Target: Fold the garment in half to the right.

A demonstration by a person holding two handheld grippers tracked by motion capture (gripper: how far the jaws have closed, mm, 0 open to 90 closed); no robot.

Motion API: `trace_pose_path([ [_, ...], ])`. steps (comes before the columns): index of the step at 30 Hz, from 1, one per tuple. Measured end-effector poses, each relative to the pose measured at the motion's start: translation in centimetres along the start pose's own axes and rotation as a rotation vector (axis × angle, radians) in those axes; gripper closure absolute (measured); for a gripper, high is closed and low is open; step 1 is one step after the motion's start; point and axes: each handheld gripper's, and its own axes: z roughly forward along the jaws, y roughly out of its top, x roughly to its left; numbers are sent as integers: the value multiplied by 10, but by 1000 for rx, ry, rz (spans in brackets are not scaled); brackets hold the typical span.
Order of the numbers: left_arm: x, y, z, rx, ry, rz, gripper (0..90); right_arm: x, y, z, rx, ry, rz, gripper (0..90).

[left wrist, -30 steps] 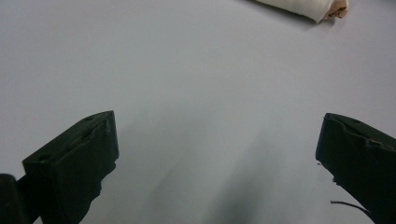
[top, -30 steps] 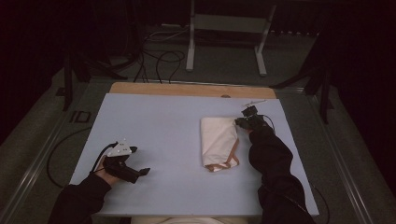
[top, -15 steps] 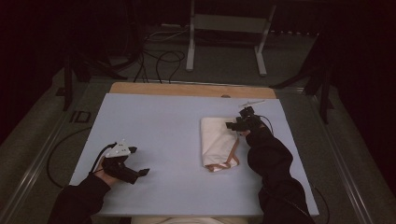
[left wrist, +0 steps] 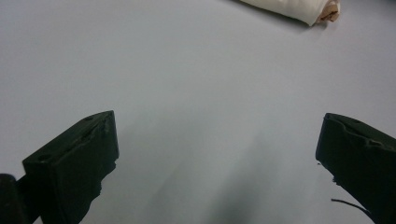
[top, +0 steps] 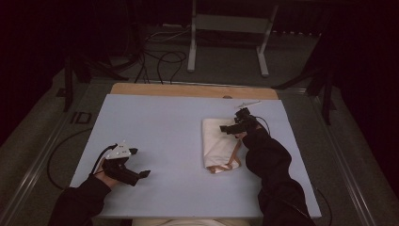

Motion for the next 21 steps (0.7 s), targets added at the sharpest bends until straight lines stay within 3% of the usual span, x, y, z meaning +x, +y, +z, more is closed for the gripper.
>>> trace_pose_path([
  [2, 0, 0, 0, -1, 2, 1, 2, -2, -2, 0, 2, 4, 0, 122],
  [3, 1, 0, 0, -2, 1, -1, 2, -4, -2, 0, -3, -22, -1, 162],
  [6, 1, -1, 0, -2, 1, -2, 2, -13, -3, -4, -35, -114, 18, 402],
  [9, 0, 0, 1, 2, 3, 4, 2, -24, -3, -4, -48, -180, 53, 497],
  [18, 2, -1, 1, 1, 2, 0, 2, -42, -9, 10, 7, -190, 122, 598],
  [21, 2, -1, 0, -2, 1, -3, 2, -43, -10, 13, 22, -156, 125, 624],
])
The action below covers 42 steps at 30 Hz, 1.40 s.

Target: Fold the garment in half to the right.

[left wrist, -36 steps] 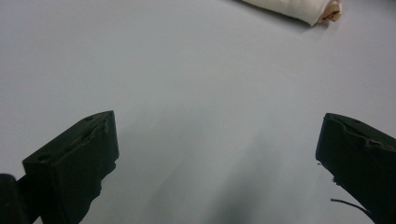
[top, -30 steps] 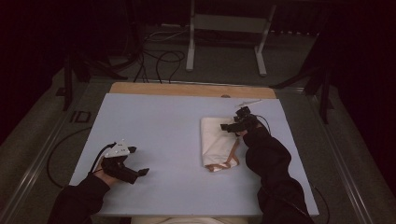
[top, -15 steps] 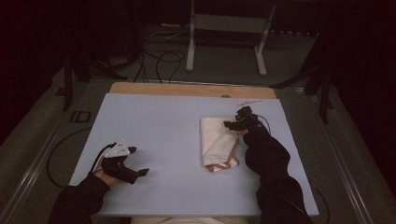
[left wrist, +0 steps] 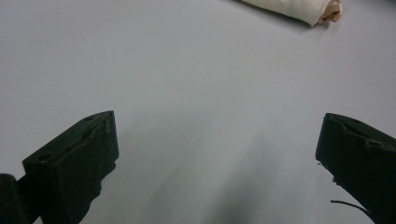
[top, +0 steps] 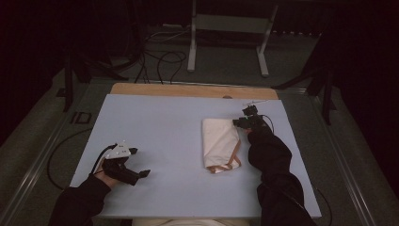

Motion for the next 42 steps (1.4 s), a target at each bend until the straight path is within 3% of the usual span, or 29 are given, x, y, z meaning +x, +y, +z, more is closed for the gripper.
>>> trace_pose_path([
  [2, 0, 0, 0, 2, 1, 2, 2, 1, 0, 3, 20, 30, -6, 761],
  [4, 0, 0, 1, 8, 3, 7, 2, 1, 1, 2, 20, 27, -3, 871],
  [8, -1, 0, 1, 2, 2, 7, 2, 2, 3, -3, -2, 4, -18, 896],
  [15, -1, 0, 0, -4, 3, 5, 2, 5, 9, -12, -45, -45, -38, 896],
  [20, -1, 0, 0, -4, 3, 6, 2, 2, 6, -7, -19, -68, -41, 895],
  [33, -1, 0, -1, -4, 3, 7, 2, 0, -2, 3, 18, -69, -39, 876],
  [42, 1, 0, -2, -9, 6, 5, 2, 4, 0, -5, 9, -71, -47, 638],
])
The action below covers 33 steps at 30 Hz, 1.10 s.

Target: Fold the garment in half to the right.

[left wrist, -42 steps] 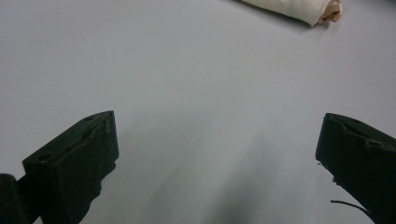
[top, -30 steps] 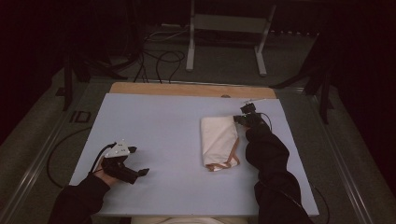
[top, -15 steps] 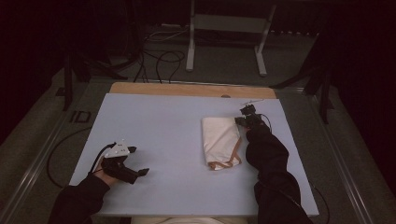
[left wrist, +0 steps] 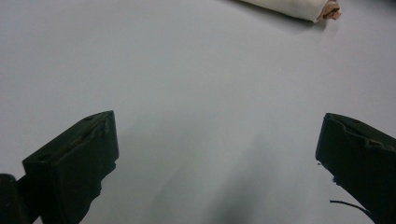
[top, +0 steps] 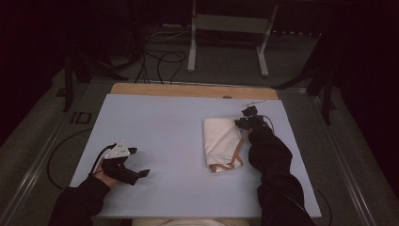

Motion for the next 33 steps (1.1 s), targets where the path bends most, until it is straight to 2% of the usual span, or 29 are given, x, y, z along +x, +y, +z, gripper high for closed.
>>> trace_pose_path([
  [5, 0, 0, -1, -4, 0, -4, 2, 2, 3, -7, -4, 37, -9, 466],
  [8, 0, 0, -2, -5, 1, -2, 2, 9, 5, -11, 7, 70, -35, 381],
  [12, 0, 1, -2, -10, 1, -4, 2, 16, 8, -17, -1, 162, -50, 206],
  [16, 0, 1, -3, -8, 0, -3, 2, 23, 11, -24, -26, 203, -59, 163],
  [18, 0, 1, -3, -7, -2, -1, 2, 25, 11, -25, -33, 207, -65, 164],
  [22, 0, 1, -2, -11, -7, -1, 2, 38, 8, -31, -40, 231, -98, 139],
  [27, 0, 2, -2, -10, -10, 3, 2, 45, 10, -42, -53, 258, -126, 103],
  [33, 0, 2, -3, -13, -8, 2, 2, 51, 9, -59, -79, 276, -172, 100],
])
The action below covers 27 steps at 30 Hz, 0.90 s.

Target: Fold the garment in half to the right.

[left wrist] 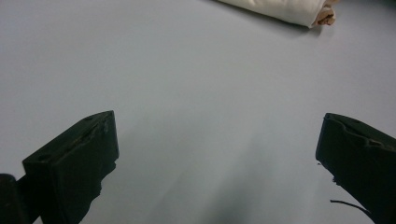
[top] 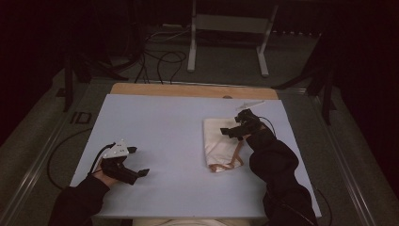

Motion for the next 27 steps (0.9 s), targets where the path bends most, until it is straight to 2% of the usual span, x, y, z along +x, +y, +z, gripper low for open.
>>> trace_pose_path([
  [7, 0, 1, -2, -6, 4, 2, 2, 6, -8, -14, -28, 11, -24, 99],
  [15, 0, 1, -2, -10, 4, 3, 2, 15, -24, -37, -67, 27, -57, 99],
  [27, -1, 1, -2, -10, 2, 2, 2, 23, -55, -59, -73, 17, -57, 99],
])
